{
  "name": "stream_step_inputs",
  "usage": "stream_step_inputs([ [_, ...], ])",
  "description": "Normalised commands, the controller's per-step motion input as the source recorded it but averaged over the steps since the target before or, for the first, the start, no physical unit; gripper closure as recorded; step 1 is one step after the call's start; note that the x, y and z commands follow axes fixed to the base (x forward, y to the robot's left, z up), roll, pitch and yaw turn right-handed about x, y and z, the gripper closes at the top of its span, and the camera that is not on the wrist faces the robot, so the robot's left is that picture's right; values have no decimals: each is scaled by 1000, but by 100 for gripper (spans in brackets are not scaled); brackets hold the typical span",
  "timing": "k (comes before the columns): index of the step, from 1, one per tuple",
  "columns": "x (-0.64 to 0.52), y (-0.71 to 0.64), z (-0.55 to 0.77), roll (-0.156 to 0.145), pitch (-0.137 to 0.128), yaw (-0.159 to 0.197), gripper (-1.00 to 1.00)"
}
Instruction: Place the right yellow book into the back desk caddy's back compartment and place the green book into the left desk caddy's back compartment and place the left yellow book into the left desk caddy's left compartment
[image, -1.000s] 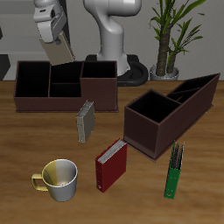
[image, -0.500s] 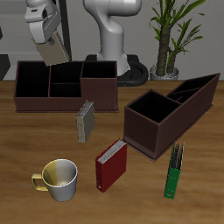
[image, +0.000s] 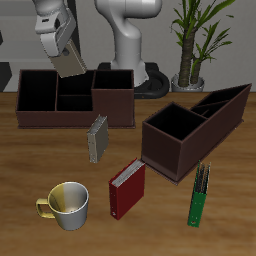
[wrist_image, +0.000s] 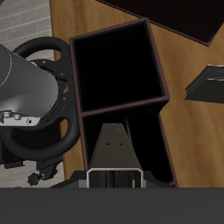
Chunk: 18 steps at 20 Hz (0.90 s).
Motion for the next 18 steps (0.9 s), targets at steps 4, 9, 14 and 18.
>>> stream_step_inputs([
  [4,-62,96,-359,4,90,-7,100],
  [9,-75,143,-260,-10,68,21,100],
  [14,93,-12,-170,-53,61,-19,100],
  [18,117,-46,-262,-65,79,-41,100],
])
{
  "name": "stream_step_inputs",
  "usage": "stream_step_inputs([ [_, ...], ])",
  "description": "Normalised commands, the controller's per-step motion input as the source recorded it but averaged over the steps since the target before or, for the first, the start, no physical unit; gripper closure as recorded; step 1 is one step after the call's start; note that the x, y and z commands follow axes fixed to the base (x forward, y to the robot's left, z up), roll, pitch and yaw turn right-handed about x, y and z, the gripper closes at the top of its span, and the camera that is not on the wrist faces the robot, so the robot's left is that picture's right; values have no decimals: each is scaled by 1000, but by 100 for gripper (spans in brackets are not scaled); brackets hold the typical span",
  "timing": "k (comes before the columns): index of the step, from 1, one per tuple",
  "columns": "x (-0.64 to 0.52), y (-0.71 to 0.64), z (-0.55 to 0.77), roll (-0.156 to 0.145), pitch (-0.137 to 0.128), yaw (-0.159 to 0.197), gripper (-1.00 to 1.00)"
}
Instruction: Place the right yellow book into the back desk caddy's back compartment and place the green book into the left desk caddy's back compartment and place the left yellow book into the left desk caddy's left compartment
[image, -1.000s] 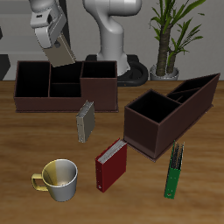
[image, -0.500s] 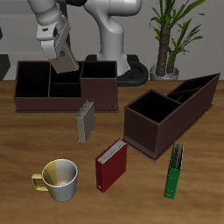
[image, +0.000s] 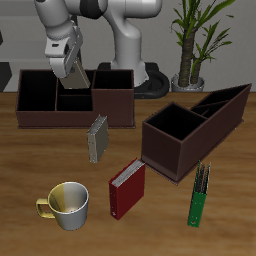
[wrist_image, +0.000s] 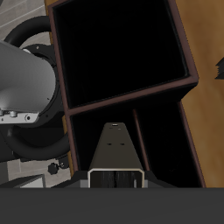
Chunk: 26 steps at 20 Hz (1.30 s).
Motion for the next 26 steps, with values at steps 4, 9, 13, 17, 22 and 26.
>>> stream_step_inputs([
  [4,141,62,-452,-32,67,-36,100],
  [9,60,206,-377,17,123,-57,-100],
  [13,3,167,-85,2,37,-23,-100],
  [17,-30,98,72,19,12,-40,-100],
  [22,34,18,283,7,-41,-67,-100],
  [26,181,-292,541,-44,-169,-190,-100],
])
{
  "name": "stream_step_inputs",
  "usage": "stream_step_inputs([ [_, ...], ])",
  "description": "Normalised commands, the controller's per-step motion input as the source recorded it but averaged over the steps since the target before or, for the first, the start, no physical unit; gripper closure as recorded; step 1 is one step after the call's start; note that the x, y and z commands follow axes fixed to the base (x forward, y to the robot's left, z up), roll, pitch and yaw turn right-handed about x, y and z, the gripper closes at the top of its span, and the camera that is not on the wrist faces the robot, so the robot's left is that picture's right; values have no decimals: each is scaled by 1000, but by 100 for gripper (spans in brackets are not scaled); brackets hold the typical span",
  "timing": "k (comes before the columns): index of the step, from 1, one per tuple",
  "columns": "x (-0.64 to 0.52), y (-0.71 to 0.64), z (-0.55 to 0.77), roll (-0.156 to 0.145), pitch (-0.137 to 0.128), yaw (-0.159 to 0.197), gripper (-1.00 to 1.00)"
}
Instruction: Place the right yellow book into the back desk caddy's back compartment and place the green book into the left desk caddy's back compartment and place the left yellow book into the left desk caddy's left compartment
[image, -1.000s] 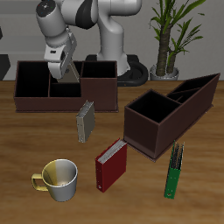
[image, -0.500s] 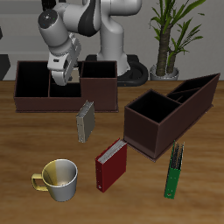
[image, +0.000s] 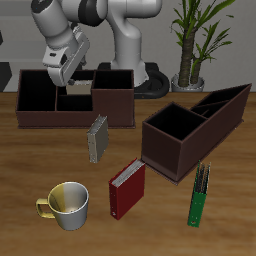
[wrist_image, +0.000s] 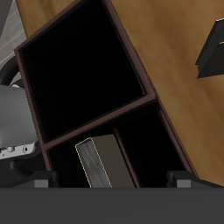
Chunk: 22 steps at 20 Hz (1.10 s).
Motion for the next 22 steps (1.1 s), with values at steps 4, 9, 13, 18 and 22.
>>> stream_step_inputs([
  [4,298,-424,493,-74,-114,-360,-100],
  [9,247,-369,251,-56,-155,-335,-100],
  [13,354,-177,126,-26,-39,-448,-100],
  [18,473,107,136,-6,-73,-490,-100],
  [22,522,381,108,11,-80,-395,-100],
])
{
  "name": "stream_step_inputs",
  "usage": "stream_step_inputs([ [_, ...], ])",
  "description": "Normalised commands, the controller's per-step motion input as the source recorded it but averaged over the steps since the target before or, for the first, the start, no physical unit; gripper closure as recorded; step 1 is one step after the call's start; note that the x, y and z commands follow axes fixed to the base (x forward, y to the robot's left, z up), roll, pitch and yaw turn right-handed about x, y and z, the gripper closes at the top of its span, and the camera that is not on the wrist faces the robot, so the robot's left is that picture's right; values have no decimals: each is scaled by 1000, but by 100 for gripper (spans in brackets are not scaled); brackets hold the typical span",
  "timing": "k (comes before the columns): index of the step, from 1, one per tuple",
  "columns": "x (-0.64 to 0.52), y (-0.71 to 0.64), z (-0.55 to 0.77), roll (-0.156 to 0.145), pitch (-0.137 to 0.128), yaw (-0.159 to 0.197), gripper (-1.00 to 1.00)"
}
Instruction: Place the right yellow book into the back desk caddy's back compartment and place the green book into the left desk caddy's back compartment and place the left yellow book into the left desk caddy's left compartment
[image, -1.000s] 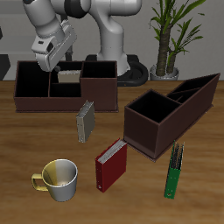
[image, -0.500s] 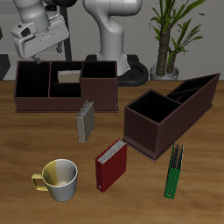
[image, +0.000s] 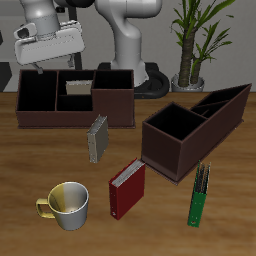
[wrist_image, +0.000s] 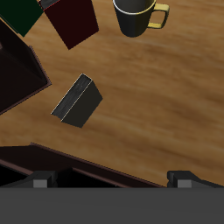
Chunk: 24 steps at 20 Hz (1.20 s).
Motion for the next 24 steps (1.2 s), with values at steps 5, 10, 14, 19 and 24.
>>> stream_step_inputs([
  [5,642,454,63,-12,-50,-229,-100],
  [10,629,633,58,-9,-18,-191,-100],
  [14,439,641,213,13,-29,-100,-100],
  [19,428,782,149,19,-73,-57,-100],
  [24,425,923,-199,5,22,-101,-100],
])
